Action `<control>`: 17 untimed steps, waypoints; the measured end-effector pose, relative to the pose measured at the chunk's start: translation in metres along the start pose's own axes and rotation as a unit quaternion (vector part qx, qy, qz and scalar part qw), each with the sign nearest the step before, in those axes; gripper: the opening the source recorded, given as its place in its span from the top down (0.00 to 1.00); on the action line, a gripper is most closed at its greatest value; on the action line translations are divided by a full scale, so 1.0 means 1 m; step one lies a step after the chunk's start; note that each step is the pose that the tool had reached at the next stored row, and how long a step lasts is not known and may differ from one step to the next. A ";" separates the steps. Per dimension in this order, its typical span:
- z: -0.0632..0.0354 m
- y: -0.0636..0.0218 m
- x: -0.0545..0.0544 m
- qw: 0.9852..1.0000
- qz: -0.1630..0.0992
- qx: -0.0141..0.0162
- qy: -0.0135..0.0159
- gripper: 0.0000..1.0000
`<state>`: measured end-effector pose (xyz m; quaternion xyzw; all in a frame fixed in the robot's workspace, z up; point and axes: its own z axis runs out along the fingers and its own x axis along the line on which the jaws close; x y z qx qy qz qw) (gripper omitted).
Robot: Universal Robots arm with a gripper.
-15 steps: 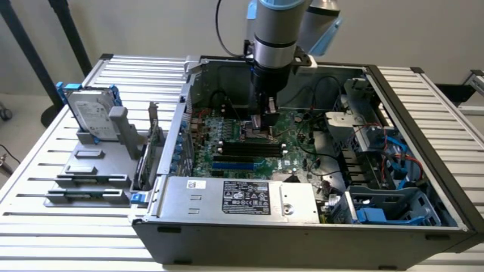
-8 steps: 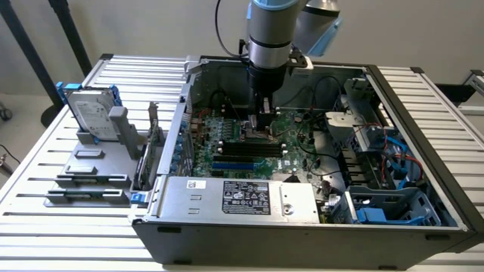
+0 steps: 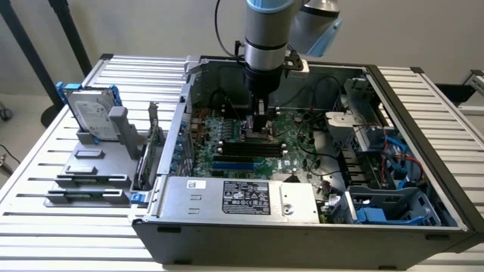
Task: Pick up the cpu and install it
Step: 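Place the cpu into insertion slot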
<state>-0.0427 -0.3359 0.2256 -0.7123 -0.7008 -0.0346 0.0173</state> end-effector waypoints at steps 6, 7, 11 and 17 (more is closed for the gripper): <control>0.0039 -0.0002 0.001 1.000 0.003 0.000 -0.001 0.45; 0.0048 -0.0002 0.002 1.000 0.003 0.000 -0.001 0.45; 0.0083 -0.0001 0.002 1.000 0.003 0.000 -0.003 0.45; 0.0130 0.0002 0.002 1.000 0.003 0.000 -0.004 0.45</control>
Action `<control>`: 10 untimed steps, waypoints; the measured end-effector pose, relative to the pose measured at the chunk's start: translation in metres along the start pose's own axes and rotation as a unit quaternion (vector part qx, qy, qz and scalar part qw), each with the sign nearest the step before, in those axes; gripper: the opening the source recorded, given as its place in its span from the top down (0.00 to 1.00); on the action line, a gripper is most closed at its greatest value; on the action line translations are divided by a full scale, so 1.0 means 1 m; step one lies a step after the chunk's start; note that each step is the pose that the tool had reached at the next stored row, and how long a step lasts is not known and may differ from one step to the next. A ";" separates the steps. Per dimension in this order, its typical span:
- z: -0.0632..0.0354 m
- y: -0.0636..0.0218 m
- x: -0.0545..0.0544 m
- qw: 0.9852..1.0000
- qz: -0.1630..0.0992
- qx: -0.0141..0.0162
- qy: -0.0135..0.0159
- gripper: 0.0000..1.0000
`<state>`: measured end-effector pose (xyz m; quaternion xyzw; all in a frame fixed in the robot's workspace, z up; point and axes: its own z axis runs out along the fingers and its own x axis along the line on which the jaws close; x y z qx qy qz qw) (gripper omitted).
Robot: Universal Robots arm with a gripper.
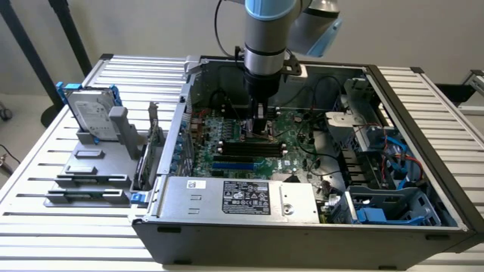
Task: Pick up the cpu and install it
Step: 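Place the cpu into insertion slot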
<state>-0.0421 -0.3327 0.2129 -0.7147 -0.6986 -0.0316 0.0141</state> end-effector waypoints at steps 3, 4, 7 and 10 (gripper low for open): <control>0.0022 0.0005 0.000 1.000 0.000 0.000 0.000 0.45; 0.0029 0.0006 0.000 1.000 0.000 0.000 0.000 0.45; 0.0051 0.0006 0.000 1.000 0.000 0.000 0.000 0.45; 0.0068 0.0005 0.000 1.000 0.001 0.000 -0.001 0.45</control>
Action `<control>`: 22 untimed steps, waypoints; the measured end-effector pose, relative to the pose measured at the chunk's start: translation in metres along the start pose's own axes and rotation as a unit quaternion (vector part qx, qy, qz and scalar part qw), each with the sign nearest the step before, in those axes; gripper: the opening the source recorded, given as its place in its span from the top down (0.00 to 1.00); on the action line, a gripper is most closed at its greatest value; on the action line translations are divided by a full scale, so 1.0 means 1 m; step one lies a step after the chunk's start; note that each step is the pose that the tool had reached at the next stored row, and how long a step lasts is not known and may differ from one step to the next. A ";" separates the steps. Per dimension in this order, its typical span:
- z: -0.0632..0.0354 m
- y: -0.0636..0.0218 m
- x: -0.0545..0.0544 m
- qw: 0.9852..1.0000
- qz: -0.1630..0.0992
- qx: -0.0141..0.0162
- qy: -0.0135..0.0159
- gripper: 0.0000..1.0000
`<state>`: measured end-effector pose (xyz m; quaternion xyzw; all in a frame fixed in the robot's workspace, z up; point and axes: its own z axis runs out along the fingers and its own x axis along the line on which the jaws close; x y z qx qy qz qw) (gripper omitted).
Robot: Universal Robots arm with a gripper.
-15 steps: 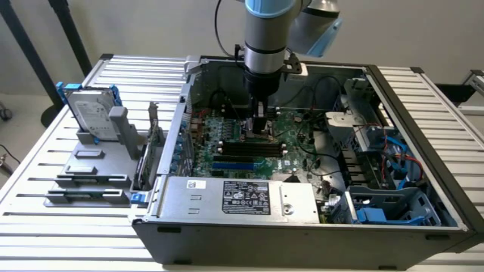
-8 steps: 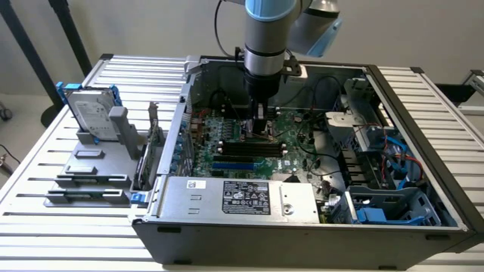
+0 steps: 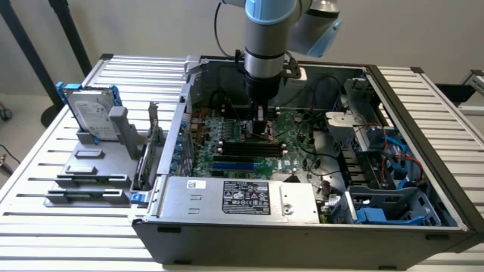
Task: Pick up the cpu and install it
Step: 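Place the cpu into insertion slot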
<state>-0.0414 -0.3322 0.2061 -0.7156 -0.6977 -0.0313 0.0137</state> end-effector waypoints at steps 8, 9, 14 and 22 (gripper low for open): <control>0.0017 0.0000 0.000 1.000 0.005 0.000 -0.001 0.45; 0.0019 0.0000 0.000 1.000 0.006 0.000 -0.002 0.45; 0.0028 -0.0001 0.002 1.000 0.006 0.000 -0.006 0.45; 0.0045 -0.0002 0.005 1.000 0.005 -0.001 -0.013 0.45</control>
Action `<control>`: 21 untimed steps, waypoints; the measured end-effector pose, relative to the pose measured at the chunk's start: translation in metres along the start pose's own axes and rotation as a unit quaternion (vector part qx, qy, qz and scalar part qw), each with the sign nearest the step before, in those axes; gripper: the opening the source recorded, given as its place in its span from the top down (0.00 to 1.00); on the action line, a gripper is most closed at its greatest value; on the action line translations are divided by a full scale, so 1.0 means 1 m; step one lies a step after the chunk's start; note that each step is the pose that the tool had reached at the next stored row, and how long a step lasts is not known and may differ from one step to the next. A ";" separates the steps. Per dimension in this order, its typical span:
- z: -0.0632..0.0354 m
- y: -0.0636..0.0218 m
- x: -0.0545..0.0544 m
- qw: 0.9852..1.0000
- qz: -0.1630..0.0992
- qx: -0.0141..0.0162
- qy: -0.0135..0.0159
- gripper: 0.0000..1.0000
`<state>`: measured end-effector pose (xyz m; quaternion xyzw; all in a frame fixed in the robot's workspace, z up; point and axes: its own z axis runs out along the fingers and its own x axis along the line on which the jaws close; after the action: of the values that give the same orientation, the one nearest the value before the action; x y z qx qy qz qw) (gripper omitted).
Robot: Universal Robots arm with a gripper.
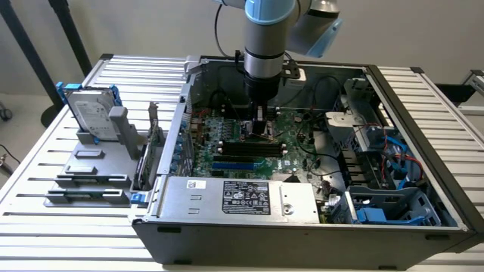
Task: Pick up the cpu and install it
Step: 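Place the cpu into insertion slot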
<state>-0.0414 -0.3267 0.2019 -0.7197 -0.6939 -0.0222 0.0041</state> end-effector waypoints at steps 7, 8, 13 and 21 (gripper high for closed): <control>0.0015 -0.0001 0.001 1.000 0.000 0.000 -0.005 0.45; 0.0017 -0.0001 0.001 1.000 0.000 0.000 -0.005 0.45; 0.0021 0.0000 0.002 1.000 0.000 0.000 -0.007 0.45; 0.0031 0.0001 0.003 1.000 0.000 0.000 -0.009 0.45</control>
<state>-0.0412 -0.3237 0.1989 -0.7198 -0.6940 -0.0158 -0.0025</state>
